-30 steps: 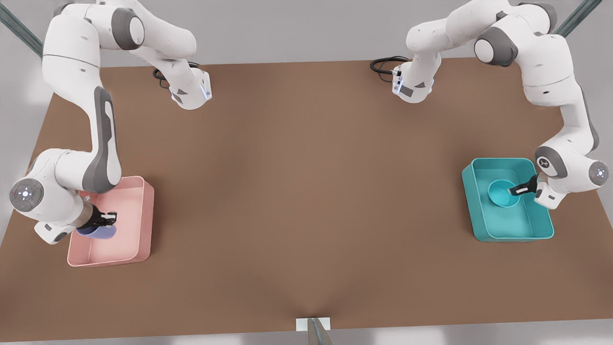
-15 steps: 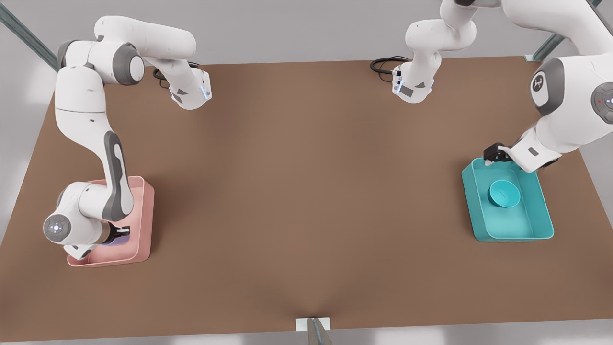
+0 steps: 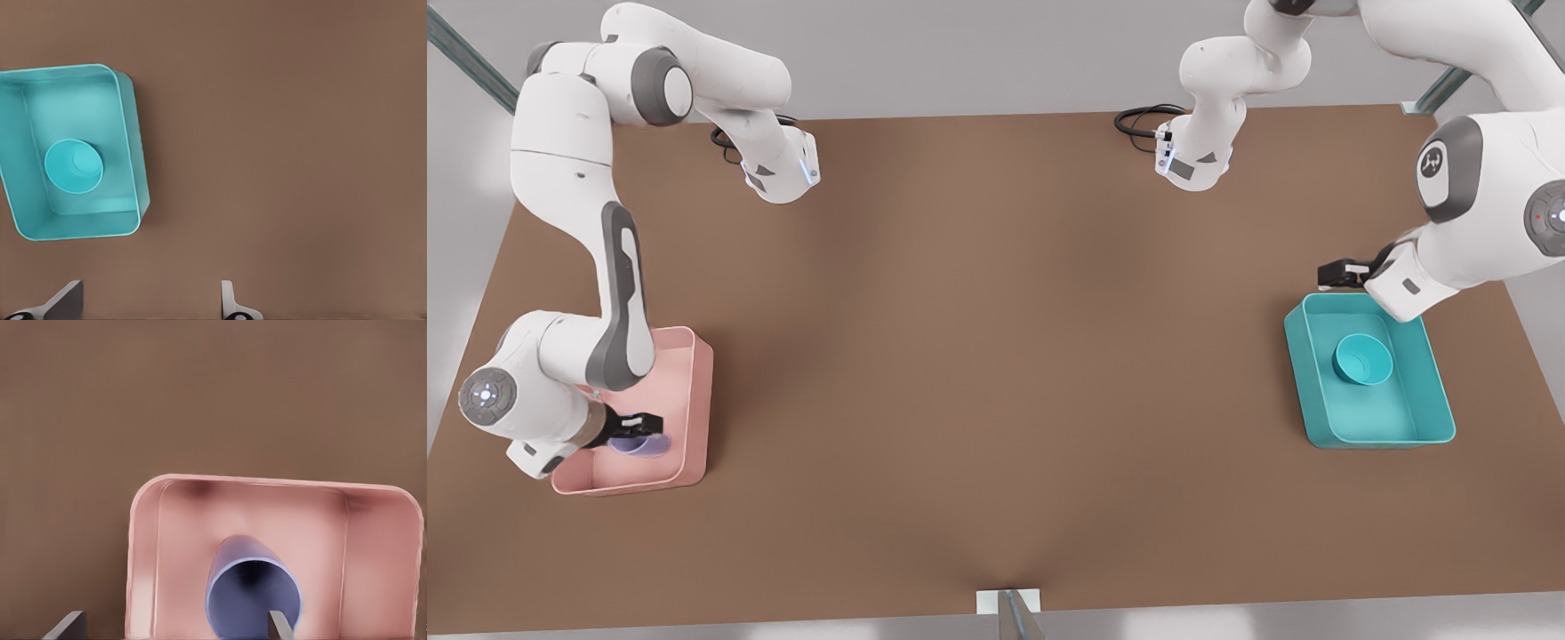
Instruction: Put the bowls and cups in different boxes
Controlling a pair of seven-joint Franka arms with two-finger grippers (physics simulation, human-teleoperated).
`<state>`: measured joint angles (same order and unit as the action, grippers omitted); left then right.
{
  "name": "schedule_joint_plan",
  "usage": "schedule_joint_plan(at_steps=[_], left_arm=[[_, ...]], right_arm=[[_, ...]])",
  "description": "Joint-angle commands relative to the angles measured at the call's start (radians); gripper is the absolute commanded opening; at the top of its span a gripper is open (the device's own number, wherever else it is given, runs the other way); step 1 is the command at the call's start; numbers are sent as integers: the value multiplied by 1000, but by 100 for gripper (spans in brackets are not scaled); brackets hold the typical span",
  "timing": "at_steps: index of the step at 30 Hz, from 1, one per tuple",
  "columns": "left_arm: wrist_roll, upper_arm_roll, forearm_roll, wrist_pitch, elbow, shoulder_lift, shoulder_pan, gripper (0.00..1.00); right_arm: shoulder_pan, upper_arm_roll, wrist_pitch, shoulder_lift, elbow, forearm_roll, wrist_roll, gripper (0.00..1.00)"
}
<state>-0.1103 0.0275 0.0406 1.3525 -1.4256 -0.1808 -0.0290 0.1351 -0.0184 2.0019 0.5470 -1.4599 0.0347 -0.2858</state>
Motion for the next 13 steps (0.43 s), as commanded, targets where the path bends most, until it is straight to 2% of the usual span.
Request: schedule_joint_plan(at_steps=[1, 3, 5, 8, 13], left_arm=[[52, 0, -1, -1, 0, 0, 0, 100], [52, 0, -1, -1, 0, 0, 0, 100], [52, 0, 1, -1, 0, 0, 0, 100], [51, 0, 1, -1, 1, 0, 0, 100], [51, 0, 1, -1, 0, 0, 0, 100]], right_arm=[[-8, 28, -209, -35, 64, -53, -21, 100], [-48, 28, -394, -71, 139, -47, 122, 100], [-61, 34, -495, -177, 138, -49, 201, 100], [-75, 40, -535, -360, 12, -47, 263, 100], [-71, 40, -519, -409, -48, -49, 255, 100]])
